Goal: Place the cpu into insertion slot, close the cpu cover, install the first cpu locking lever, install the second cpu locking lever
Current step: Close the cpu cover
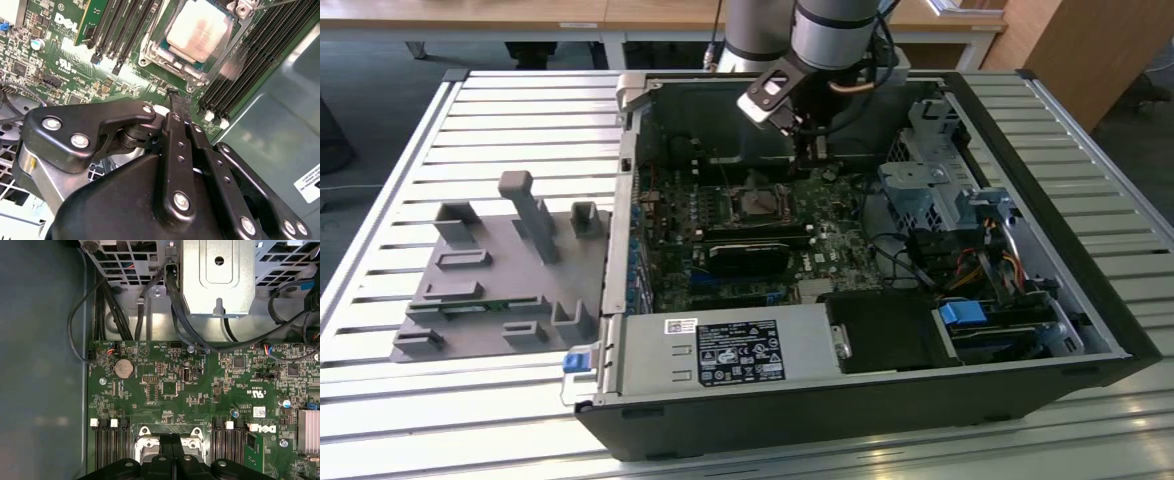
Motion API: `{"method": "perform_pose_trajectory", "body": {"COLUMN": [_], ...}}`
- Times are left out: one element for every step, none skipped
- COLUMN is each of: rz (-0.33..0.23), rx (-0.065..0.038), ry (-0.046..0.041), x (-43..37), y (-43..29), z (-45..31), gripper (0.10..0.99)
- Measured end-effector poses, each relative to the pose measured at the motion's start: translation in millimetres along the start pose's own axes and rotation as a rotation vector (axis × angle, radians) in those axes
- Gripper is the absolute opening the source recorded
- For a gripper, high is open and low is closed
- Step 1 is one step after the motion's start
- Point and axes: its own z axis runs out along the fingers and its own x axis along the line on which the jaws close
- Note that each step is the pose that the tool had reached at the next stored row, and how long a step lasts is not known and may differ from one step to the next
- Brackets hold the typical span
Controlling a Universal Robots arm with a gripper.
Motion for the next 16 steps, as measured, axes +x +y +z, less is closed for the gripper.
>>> {"method": "perform_pose_trajectory", "body": {"rz": [0.000,0.000,0.000,0.000,0.000,0.000,0.000,0.000,0.000,0.000,0.000,0.000,0.000,0.000,0.000,0.000], "rx": [0.000,0.000,0.000,0.000,0.000,0.000,0.000,0.000,0.000,0.000,0.000,0.000,0.000,0.000,0.000,0.000], "ry": [-0.0001,0.0000,0.0000,0.0001,0.0001,0.0001,0.0001,0.0001,0.0001,0.0001,0.0001,0.0000,0.0000,0.0000,0.0000,0.0001], "x": [0.0,-0.1,-0.1,-0.1,-0.1,-0.1,-0.1,-0.1,-0.2,-0.2,-0.2,-0.2,-0.2,-0.2,-0.2,-0.2], "y": [-0.7,-7.0,-8.0,-9.1,-10.4,-11.4,-12.6,-13.7,-14.8,-15.8,-16.5,-17.0,-17.1,-17.3,-17.3,-17.3], "z": [0.1,0.8,0.8,0.8,0.8,0.8,0.8,0.8,0.8,0.8,0.8,0.7,0.8,0.8,0.8,0.8], "gripper": [0.106,0.106,0.106,0.106,0.106,0.106,0.106,0.106,0.106,0.106,0.106,0.106,0.106,0.106,0.106,0.106]}}
